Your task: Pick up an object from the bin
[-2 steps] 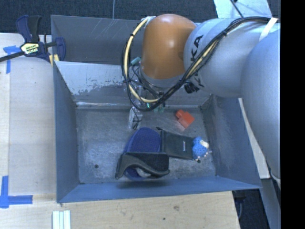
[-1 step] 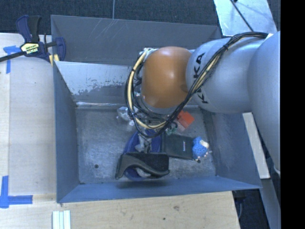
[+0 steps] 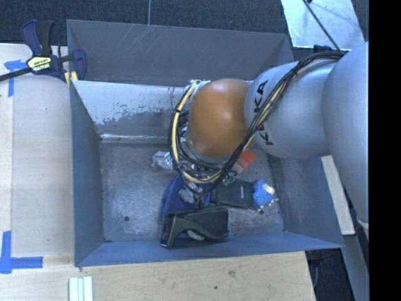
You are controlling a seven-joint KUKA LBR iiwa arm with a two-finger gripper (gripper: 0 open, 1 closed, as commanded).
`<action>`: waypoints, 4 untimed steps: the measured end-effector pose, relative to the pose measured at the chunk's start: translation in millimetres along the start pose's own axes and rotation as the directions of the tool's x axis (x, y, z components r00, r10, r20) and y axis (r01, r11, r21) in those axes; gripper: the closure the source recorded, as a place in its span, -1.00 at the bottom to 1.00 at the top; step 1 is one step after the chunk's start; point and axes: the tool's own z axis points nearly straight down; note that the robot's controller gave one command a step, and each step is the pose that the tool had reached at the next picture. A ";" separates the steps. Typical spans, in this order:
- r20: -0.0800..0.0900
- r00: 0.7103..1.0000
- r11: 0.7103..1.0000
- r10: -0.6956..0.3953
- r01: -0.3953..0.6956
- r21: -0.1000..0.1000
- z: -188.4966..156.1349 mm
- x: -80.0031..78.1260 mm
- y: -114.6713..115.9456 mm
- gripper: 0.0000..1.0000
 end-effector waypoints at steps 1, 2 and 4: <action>-0.005 0.791 0.791 -0.612 0.612 -0.013 2.2 21.4 10.8 -1.00; -0.006 0.794 0.794 -0.608 0.607 -0.017 2.8 22.5 11.7 1.00; -0.006 0.795 0.795 -0.607 0.606 -0.015 2.7 22.5 10.9 1.00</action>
Offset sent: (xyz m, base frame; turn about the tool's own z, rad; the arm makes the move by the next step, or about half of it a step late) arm -0.0289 -0.0063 -0.0072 -0.6570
